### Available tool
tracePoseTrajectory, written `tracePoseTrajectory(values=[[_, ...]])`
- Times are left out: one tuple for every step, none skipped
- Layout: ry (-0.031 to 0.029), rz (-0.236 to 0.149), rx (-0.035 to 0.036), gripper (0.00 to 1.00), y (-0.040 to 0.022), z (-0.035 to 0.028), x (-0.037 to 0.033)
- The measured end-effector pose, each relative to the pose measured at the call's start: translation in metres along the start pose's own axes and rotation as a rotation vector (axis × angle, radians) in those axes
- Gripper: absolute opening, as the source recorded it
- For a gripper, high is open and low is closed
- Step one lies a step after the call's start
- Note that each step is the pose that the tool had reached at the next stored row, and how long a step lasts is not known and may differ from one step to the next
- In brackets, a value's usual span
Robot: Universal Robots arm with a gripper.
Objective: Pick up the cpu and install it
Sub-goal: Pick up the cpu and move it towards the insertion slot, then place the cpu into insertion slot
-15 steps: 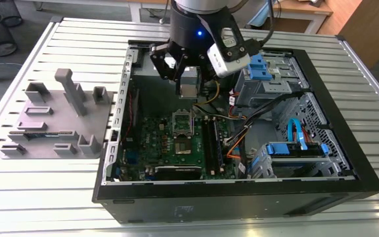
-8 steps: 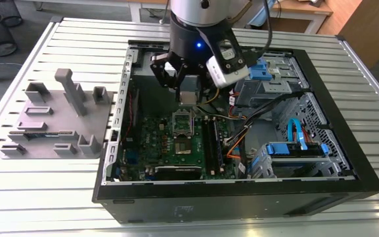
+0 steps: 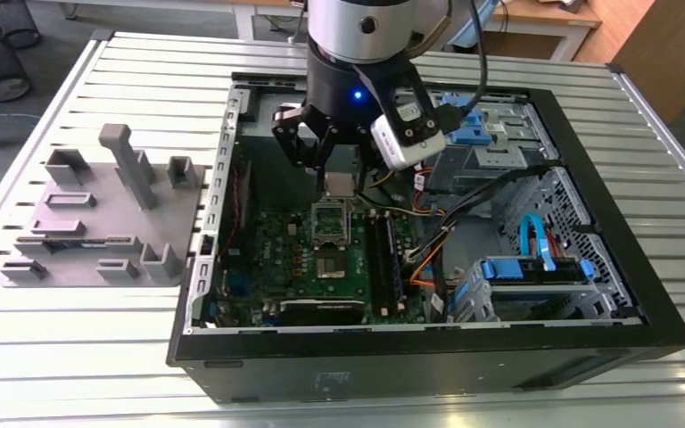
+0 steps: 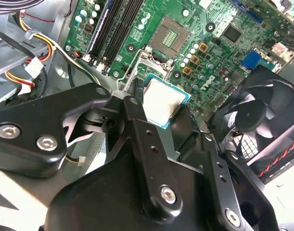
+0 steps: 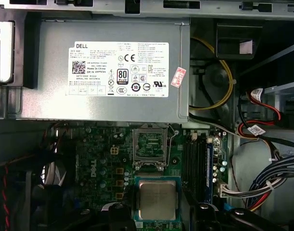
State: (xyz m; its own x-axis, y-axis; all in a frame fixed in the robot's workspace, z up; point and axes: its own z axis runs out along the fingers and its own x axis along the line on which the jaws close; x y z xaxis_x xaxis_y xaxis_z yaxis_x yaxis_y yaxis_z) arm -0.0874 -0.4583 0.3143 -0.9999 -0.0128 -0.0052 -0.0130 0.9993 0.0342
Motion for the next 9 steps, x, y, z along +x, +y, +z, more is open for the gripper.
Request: tracePoseTrajectory(values=[[0.0,0.0,0.0,0.47,0.0,0.0,0.0],[-0.0001,0.0,-0.0001,0.47,0.0,0.0001,0.0],[-0.0001,0.0,-0.0002,0.47,0.0,0.0007,0.0],[-0.0001,0.0,-0.0002,0.47,0.0,0.0017,0.0],[-0.0001,0.0,-0.0002,0.47,0.0,0.0017,0.0],[-0.0002,0.0,-0.0003,0.47,0.0,0.0018,0.0],[-0.0002,0.0,-0.0004,0.47,0.0,0.0021,0.0],[-0.0003,0.0,-0.0005,0.47,0.0,0.0024,0.0],[-0.0002,0.0,-0.0003,0.47,-0.0001,0.0026,0.0]])
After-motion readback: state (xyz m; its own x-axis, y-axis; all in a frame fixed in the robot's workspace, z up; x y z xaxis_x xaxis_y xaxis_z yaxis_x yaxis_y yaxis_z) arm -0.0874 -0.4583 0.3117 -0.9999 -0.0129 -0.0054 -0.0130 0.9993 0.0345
